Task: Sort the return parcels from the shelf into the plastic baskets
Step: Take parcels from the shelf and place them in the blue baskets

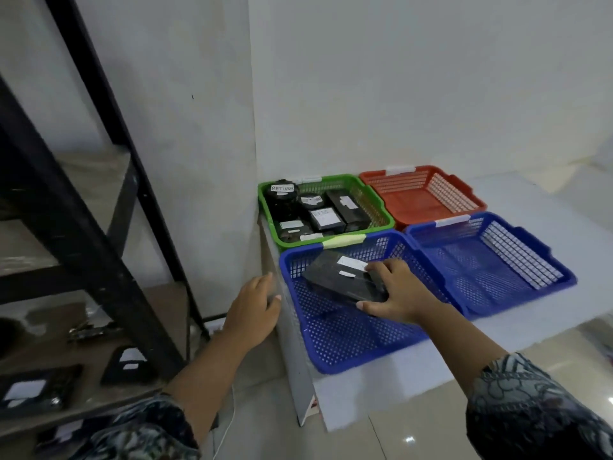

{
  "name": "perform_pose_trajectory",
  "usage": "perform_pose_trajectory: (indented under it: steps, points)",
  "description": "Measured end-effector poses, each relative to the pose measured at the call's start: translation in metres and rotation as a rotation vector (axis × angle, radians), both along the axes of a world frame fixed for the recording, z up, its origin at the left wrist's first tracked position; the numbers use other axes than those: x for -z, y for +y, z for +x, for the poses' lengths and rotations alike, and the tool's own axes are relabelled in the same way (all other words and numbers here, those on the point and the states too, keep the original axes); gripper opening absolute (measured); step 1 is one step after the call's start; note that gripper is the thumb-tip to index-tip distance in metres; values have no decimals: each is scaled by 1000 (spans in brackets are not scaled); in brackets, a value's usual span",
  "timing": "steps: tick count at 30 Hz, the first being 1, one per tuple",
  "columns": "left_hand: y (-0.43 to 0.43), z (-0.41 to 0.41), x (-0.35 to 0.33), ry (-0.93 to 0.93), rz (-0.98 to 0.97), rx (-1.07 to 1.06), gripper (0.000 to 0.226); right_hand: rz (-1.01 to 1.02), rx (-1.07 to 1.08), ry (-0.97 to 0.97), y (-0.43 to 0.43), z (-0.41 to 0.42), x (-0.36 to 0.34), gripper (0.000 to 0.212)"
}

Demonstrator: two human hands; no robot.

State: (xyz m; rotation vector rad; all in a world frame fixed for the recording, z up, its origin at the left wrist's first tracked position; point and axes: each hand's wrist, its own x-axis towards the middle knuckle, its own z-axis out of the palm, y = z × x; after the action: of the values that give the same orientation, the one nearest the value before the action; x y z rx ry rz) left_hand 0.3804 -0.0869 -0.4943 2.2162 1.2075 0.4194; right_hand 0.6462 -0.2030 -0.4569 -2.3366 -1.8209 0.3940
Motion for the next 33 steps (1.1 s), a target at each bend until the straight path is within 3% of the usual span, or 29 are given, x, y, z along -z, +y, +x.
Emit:
perform_pose_trajectory:
  steps: [9, 13, 21, 33]
  points:
    - [16, 67, 13, -85, -62, -259, 38, -122, -374, -85, 54, 62, 51, 94]
    - [23, 77, 27, -120, -85, -342, 44, -170, -484, -145, 65, 85, 70, 95]
    - [22, 84, 36, -149, -65, -420, 48, -127, -512, -90, 83, 87, 87, 89]
    - [25, 85, 42, -83, -40, -389, 43, -190, -289, 44, 68, 55, 86, 95]
